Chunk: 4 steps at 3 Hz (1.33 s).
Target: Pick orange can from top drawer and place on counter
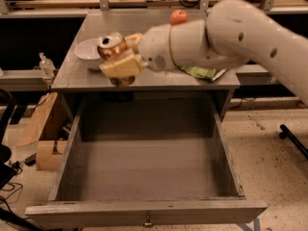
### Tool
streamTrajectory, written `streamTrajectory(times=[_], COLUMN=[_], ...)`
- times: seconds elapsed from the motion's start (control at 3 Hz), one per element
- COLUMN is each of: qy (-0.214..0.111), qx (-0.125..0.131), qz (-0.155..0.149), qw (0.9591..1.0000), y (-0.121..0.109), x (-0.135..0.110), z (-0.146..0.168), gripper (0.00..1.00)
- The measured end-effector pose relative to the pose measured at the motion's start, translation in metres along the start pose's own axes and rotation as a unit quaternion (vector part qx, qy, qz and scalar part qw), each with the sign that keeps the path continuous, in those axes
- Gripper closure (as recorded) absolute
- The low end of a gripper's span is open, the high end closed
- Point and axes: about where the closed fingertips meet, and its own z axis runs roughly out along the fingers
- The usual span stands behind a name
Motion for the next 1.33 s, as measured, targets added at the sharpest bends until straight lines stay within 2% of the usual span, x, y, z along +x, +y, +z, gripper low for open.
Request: streamTrajectory(times=[0.33,0.67,1.0,1.33], qy=[0.037,0.03,0.031,0.024], qx=[0.018,0.007,0.008,0.01], qz=[0.009,0.025,0.024,0.033], qw=[0.9991,0.9992,0.9992,0.9991], y=[-0.057,-0.051,-0.051,-0.06], x=[-0.038,-0.05,-0.048,-0.048], z=[0.019,0.037,0.035,0.038], gripper=[1.0,1.0,1.0,1.0])
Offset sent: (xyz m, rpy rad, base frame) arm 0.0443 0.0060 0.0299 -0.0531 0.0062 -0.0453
